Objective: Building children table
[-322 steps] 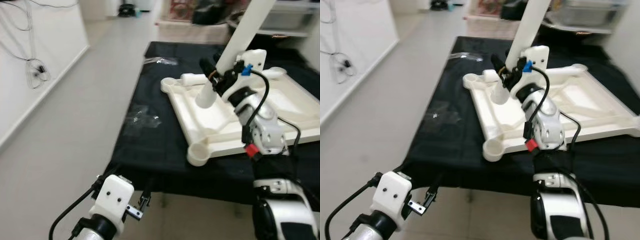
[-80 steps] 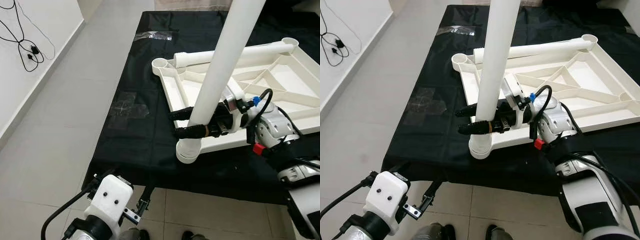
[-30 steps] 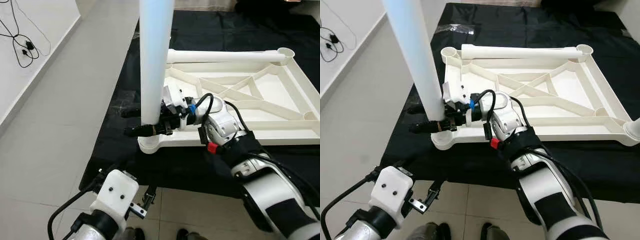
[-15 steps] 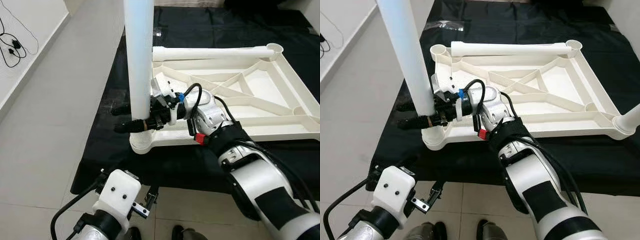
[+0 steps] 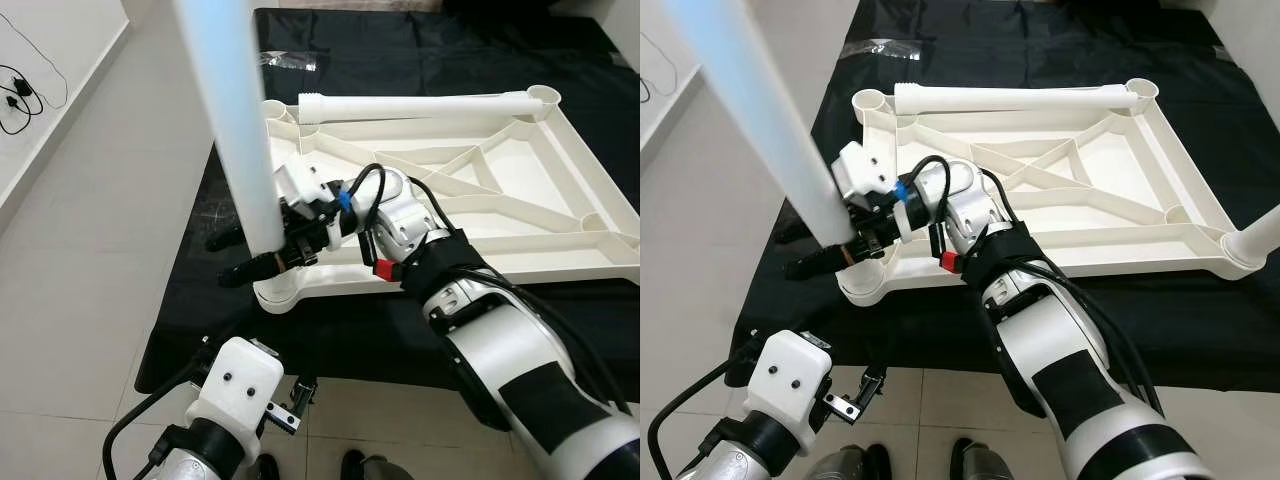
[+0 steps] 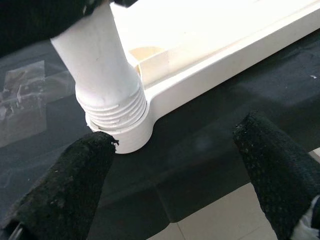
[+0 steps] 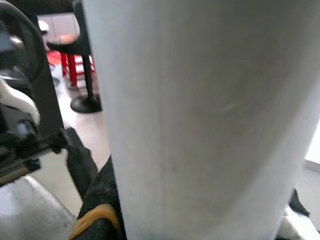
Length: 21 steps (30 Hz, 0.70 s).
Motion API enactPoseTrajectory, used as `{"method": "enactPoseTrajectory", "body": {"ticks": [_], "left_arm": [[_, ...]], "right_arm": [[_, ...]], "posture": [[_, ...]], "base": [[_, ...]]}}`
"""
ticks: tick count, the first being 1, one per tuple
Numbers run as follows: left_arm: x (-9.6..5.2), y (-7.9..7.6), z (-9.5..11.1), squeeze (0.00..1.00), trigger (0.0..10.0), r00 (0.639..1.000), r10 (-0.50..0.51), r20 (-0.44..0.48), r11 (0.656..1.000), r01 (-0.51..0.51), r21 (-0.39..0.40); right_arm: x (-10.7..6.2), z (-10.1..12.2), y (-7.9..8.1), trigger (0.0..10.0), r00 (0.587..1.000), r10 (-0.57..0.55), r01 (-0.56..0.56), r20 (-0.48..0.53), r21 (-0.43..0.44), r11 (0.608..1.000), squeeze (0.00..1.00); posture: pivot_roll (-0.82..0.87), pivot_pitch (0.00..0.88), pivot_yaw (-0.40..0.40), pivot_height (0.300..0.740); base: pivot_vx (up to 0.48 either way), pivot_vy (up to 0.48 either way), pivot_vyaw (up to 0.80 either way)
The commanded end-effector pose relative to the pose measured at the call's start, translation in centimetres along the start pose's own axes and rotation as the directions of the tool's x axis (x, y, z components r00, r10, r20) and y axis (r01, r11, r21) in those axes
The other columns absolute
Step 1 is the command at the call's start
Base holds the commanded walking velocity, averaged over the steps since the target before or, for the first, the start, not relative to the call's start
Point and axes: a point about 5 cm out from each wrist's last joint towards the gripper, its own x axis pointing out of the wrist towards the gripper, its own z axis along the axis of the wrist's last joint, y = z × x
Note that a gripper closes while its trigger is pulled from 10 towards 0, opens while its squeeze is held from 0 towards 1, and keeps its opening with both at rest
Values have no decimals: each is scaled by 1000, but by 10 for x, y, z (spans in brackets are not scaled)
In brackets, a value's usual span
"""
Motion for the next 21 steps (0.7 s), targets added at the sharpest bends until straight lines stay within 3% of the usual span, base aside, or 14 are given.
{"method": "enactPoseTrajectory", "body": {"ticks": [1,7,9,12,15,21], "left_arm": [[-2,-2,-1,0,10000,1000,1,-10,1000,-1,-2],[-1,-2,-2,0,10000,1000,1,-11,1000,-1,2],[-1,-2,-2,0,10000,1000,3,-12,1000,-3,4],[-1,-2,-2,0,10000,1000,4,-12,1000,-4,4],[-1,-1,-3,0,10000,1000,7,-12,1000,-7,7],[0,1,-3,0,10000,1000,10,-10,1000,-10,12]], "right_arm": [[4,-44,17,10000,989,33,-9,-143,166,986,0],[-7,-53,17,10000,983,-27,72,-181,249,966,0],[-13,-53,12,10000,982,-123,160,-144,285,945,0],[-15,-52,9,10000,976,-179,211,-126,308,928,0],[-23,-50,-3,10000,919,-385,389,-87,376,841,0],[-31,-52,-4,10000,879,-473,462,-64,364,809,0]], "posture": [[176,265,-60,740],[171,254,-56,740],[173,248,-56,740],[172,247,-56,740],[174,242,-53,740],[173,239,-56,740]], "base": [[0,0,0],[0,0,0],[0,0,0],[0,0,0],[0,0,0],[0,0,0]]}}
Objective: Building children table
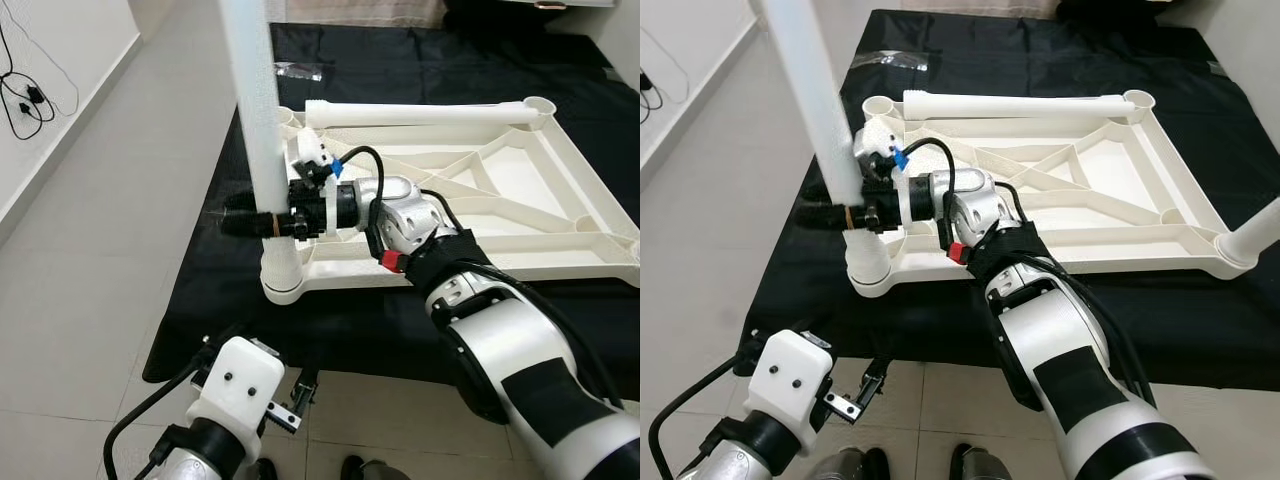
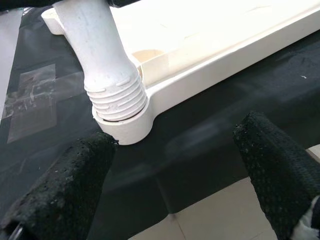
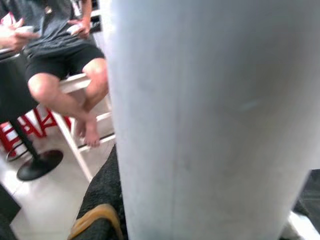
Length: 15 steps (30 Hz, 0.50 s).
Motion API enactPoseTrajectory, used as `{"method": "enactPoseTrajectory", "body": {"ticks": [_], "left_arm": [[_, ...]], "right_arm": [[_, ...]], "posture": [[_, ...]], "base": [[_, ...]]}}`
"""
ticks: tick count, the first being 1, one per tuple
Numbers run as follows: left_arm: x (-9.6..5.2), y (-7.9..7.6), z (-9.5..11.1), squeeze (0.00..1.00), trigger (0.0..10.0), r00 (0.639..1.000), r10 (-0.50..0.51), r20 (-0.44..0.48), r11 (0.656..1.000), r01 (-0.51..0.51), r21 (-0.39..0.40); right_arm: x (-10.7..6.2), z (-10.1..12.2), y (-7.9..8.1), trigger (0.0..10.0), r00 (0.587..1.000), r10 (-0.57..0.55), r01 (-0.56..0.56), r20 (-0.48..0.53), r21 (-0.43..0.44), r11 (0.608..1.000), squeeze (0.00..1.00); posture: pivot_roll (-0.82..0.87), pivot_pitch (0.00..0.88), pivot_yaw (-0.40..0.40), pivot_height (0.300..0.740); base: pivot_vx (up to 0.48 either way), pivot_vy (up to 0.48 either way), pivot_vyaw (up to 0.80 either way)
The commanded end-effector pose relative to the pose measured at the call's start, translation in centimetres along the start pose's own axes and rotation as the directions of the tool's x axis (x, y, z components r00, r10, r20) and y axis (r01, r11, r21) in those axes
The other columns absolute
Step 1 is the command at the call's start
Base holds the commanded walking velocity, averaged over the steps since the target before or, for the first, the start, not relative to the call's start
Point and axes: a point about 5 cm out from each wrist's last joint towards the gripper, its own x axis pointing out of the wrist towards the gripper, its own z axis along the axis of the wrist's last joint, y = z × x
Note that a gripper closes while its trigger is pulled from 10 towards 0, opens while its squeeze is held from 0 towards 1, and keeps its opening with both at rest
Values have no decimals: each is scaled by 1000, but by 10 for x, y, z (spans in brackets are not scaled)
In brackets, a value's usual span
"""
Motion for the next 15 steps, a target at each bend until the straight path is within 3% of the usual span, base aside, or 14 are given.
{"method": "enactPoseTrajectory", "body": {"ticks": [1,15], "left_arm": [[-1,0,-3,0,10000,1000,1,-16,1000,-1,7],[-1,1,-3,0,10000,1000,2,-16,1000,-1,13]], "right_arm": [[-12,-30,-3,10000,992,-102,106,-79,43,993,0],[-25,-36,11,10000,999,33,-34,-16,-11,999,0]], "posture": [[173,239,-56,740],[178,247,-49,740]], "base": [[0,0,0],[0,0,0]]}}
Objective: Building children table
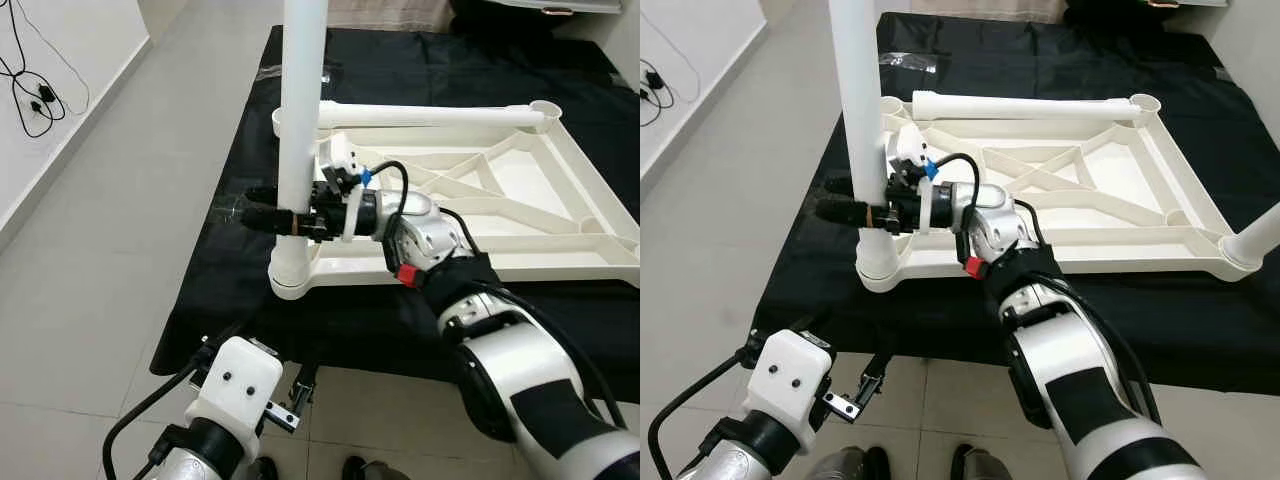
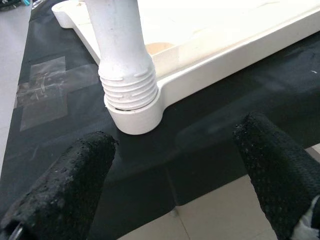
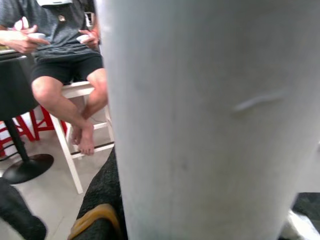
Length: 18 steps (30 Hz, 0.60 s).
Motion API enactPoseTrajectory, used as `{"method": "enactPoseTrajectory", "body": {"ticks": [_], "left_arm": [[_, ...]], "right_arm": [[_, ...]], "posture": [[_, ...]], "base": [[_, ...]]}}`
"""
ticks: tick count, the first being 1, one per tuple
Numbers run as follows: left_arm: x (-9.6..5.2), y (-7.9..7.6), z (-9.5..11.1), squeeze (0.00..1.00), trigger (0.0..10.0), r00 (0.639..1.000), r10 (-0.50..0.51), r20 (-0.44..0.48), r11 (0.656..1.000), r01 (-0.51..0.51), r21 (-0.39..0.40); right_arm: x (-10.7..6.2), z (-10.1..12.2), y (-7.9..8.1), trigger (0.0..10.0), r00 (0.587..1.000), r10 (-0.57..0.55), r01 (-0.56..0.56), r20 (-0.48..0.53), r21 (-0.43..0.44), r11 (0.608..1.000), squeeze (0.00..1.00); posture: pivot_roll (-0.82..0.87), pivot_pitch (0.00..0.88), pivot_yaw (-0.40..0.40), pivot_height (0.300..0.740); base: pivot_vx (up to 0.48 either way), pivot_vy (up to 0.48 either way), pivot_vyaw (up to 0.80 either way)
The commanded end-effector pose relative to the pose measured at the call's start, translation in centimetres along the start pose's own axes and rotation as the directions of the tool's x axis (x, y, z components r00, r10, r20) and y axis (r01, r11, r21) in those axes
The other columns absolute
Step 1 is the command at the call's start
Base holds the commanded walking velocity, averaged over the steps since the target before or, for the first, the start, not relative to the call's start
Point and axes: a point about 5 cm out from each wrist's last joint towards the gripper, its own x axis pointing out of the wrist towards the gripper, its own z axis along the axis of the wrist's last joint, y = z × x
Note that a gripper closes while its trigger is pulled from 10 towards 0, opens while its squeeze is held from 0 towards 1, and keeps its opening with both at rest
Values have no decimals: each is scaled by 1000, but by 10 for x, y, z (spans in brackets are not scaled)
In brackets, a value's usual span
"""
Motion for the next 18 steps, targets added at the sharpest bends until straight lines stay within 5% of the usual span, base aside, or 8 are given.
{"method": "enactPoseTrajectory", "body": {"ticks": [1,18], "left_arm": [[-1,0,-2,0,10000,1000,-2,-14,1000,2,8],[-1,0,-3,0,10000,1000,-7,-13,1000,7,6]], "right_arm": [[-8,-31,7,10000,995,-10,18,-104,80,997,0],[-12,-42,7,10000,971,-124,116,-204,-50,992,0]], "posture": [[178,248,-46,740],[178,252,-43,740]], "base": [[0,0,0],[0,0,0]]}}
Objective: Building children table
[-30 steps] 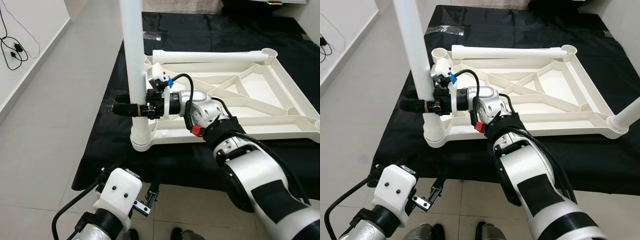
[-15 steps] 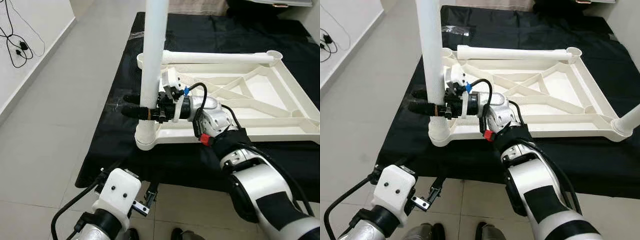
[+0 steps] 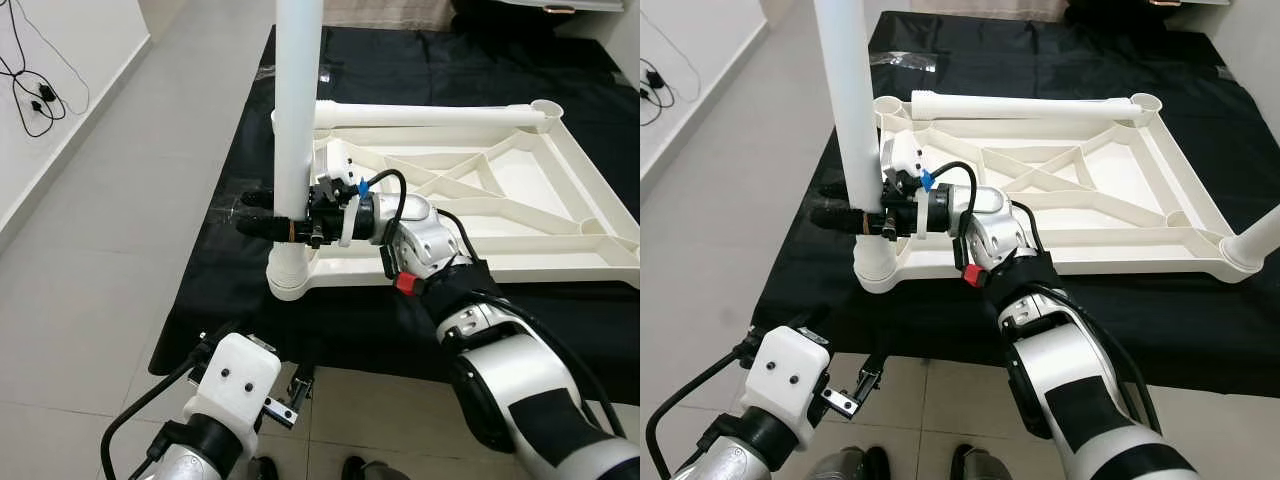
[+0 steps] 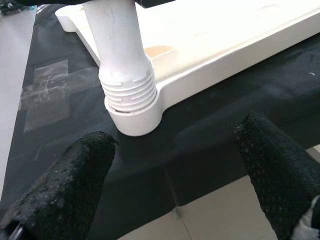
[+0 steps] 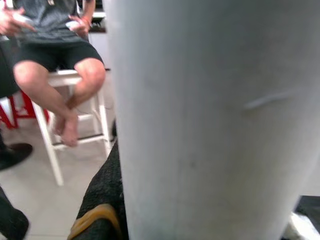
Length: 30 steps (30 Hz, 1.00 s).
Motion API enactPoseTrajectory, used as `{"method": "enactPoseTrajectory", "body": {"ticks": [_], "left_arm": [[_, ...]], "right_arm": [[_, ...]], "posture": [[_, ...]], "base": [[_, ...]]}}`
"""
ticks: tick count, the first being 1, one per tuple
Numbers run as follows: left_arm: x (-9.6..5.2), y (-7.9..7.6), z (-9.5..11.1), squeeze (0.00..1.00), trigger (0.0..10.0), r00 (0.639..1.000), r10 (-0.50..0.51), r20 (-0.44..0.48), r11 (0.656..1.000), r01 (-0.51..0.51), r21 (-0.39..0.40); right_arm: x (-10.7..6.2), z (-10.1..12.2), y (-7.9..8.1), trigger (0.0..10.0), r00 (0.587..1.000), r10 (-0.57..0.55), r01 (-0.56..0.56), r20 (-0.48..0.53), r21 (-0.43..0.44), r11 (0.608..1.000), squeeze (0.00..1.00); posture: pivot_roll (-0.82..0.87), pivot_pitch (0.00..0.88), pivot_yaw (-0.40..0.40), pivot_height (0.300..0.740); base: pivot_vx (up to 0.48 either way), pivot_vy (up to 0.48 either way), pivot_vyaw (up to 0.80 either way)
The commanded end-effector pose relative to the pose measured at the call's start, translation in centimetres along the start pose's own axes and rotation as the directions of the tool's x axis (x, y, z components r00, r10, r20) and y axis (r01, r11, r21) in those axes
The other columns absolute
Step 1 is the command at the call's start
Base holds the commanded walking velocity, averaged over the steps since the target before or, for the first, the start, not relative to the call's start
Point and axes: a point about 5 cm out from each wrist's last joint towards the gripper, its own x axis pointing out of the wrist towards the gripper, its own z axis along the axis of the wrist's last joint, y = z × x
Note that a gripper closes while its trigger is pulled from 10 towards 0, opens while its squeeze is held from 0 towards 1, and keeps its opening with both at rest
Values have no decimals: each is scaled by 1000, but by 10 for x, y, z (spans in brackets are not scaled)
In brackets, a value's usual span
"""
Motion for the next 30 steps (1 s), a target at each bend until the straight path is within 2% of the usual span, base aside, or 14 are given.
{"method": "enactPoseTrajectory", "body": {"ticks": [1,8,16,21,22,24,26,27,28,29,30], "left_arm": [[-2,-2,-3,0,10000,1000,-12,-19,1000,12,1],[-2,-1,-3,0,10000,1000,-10,-19,1000,10,1],[-1,-2,-3,0,10000,1000,-10,-18,1000,10,0],[-1,-2,-3,0,10000,1000,-9,-17,1000,9,1],[-1,-2,-3,0,10000,1000,-9,-18,1000,9,1],[-1,-2,-3,0,10000,1000,-9,-18,1000,9,1],[-2,-2,-3,0,10000,1000,-10,-18,1000,10,0],[-2,-2,-3,0,10000,1000,-10,-18,1000,10,0],[-2,-3,-3,0,10000,1000,-10,-18,1000,10,-1],[-2,-3,-3,0,10000,1000,-10,-18,1000,10,-1],[-2,-3,-3,0,10000,1000,-11,-19,1000,11,-1]], "right_arm": [[-15,-39,7,10000,983,-46,58,-180,59,997,0],[-17,-40,3,10000,970,-135,143,-202,23,989,0],[-18,-48,5,10000,951,-167,189,-259,61,980,0],[-17,-53,1,10000,925,-237,270,-297,78,960,0],[-17,-55,-4,10000,899,-306,348,-314,88,933,0],[-17,-55,-4,10000,899,-306,348,-314,88,933,0],[-18,-54,-14,10000,844,-427,482,-324,109,869,0],[-18,-54,-14,10000,844,-427,482,-324,109,869,0],[-19,-52,-18,10000,815,-483,541,-319,121,832,0],[-19,-52,-18,10000,815,-483,541,-319,121,832,0],[-20,-49,-23,10000,782,-544,603,-305,146,784,0]], "posture": [[178,252,-43,740],[175,253,-45,740],[174,254,-44,740],[175,255,-46,740],[174,253,-45,740],[174,253,-45,740],[174,251,-47,740],[174,251,-47,740],[172,251,-44,740],[172,251,-44,740],[170,250,-45,740]], "base": [[0,0,0],[0,0,0],[0,0,0],[0,0,0],[0,0,0],[0,0,0],[0,0,0],[0,0,0],[0,0,0],[0,0,0],[0,0,0]]}}
